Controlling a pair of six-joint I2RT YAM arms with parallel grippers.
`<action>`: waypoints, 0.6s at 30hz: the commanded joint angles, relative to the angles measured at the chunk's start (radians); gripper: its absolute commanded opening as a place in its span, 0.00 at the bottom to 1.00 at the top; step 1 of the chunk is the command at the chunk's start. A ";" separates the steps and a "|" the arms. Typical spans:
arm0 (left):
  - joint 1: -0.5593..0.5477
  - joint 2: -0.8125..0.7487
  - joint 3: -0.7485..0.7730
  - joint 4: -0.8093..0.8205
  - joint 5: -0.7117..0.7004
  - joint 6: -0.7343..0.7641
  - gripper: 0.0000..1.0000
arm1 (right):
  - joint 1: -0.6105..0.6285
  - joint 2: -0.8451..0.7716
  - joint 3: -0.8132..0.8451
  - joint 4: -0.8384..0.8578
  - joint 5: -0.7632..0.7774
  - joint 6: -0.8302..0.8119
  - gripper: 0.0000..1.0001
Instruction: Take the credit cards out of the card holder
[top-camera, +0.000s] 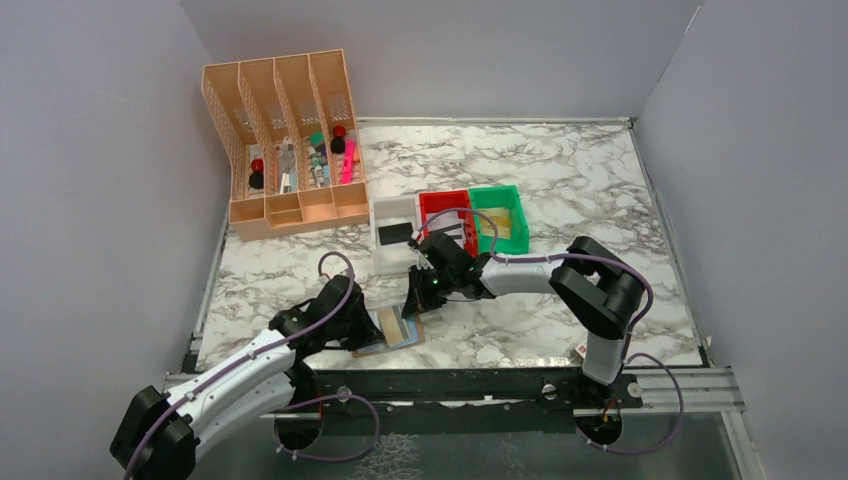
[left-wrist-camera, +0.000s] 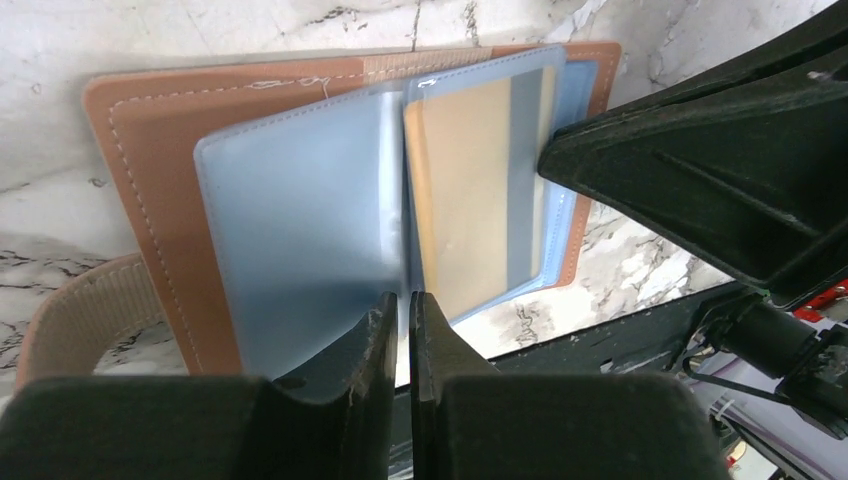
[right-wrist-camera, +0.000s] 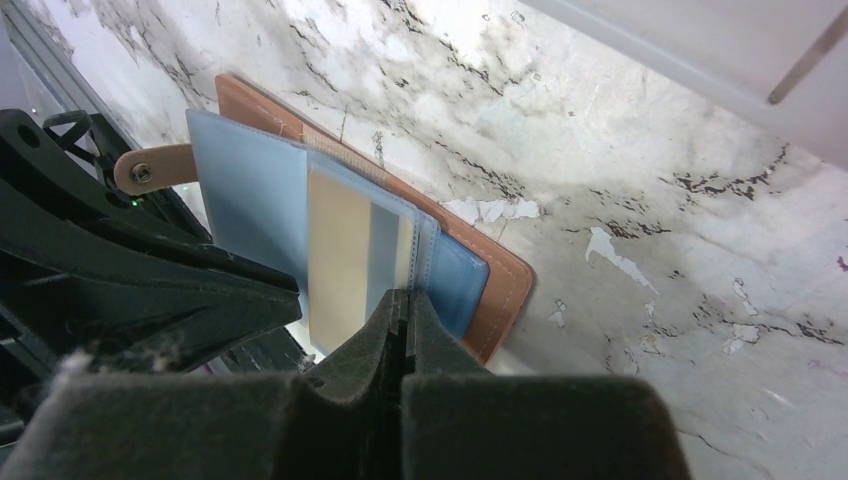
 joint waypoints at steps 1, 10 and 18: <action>-0.011 -0.009 0.023 -0.026 -0.052 -0.018 0.12 | 0.016 0.092 -0.045 -0.107 0.091 -0.041 0.01; -0.011 -0.018 0.004 0.011 -0.040 -0.019 0.11 | 0.016 0.096 -0.041 -0.105 0.086 -0.041 0.01; -0.011 0.033 -0.021 0.125 0.002 -0.013 0.12 | 0.016 0.090 -0.046 -0.105 0.089 -0.040 0.01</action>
